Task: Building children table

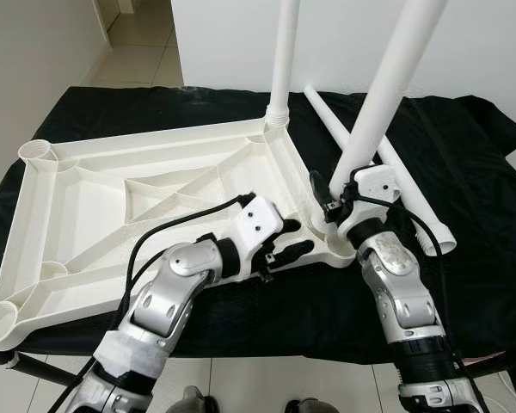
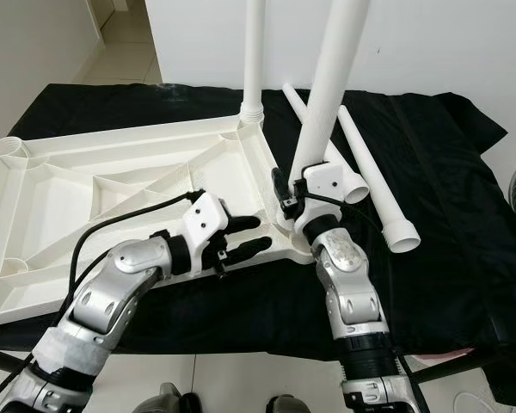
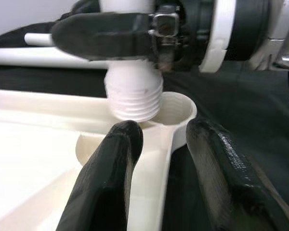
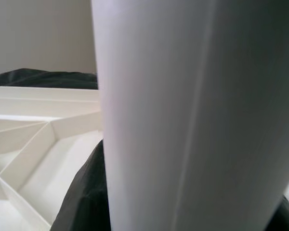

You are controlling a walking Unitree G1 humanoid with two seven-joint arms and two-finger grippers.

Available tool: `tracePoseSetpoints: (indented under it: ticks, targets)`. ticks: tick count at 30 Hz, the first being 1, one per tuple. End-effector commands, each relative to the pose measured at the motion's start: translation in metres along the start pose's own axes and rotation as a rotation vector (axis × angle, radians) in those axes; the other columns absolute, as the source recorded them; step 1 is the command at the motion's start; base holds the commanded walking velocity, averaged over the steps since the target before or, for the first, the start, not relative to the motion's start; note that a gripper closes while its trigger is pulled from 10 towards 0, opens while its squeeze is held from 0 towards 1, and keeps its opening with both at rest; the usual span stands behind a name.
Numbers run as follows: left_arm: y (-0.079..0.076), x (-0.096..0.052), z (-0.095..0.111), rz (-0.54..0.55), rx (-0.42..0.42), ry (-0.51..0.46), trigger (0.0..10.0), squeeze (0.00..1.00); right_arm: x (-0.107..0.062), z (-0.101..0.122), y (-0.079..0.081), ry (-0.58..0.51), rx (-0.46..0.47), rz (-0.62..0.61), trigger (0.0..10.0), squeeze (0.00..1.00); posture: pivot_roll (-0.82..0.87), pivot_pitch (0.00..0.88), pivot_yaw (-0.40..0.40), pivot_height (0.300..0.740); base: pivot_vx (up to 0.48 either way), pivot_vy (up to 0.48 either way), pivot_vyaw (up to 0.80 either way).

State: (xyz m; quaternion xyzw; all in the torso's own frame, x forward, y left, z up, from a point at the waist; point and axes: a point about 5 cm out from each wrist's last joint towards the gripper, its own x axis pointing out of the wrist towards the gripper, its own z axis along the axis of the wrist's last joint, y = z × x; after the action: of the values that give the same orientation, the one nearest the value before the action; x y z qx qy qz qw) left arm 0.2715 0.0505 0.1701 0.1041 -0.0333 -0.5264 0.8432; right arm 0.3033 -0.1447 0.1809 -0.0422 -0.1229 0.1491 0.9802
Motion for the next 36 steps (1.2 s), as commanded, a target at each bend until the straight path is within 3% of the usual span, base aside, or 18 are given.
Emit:
tracePoseSetpoints:
  ticks: [1, 13, 21, 36]
  targets:
    - [0.004, -0.003, 0.003, 0.104, -0.016, -0.01, 10.0, 0.0, -0.002, 0.005, -0.001, -0.014, 0.0, 0.011, 10.0, 0.0, -0.1, 0.076, 0.015, 0.74, 0.0, 0.0, 0.0]
    - [0.004, -0.004, 0.014, 0.103, 0.004, -0.056, 10.0, 0.0, -0.023, -0.004, 0.003, 0.045, -0.004, 0.033, 10.0, 0.0, -0.11, 0.072, 0.015, 0.74, 0.0, 0.0, 0.0]
    - [0.003, -0.006, 0.018, 0.1, 0.012, -0.055, 10.0, 0.0, -0.032, -0.017, -0.005, 0.102, 0.01, 0.001, 10.0, 0.0, -0.11, 0.073, 0.021, 0.74, 0.0, 0.0, 0.0]
    - [0.002, -0.005, 0.021, 0.083, -0.008, -0.061, 10.0, 0.0, -0.026, -0.023, -0.013, 0.131, 0.041, -0.026, 10.0, 0.0, -0.11, 0.085, 0.03, 0.74, 0.0, 0.0, 0.0]
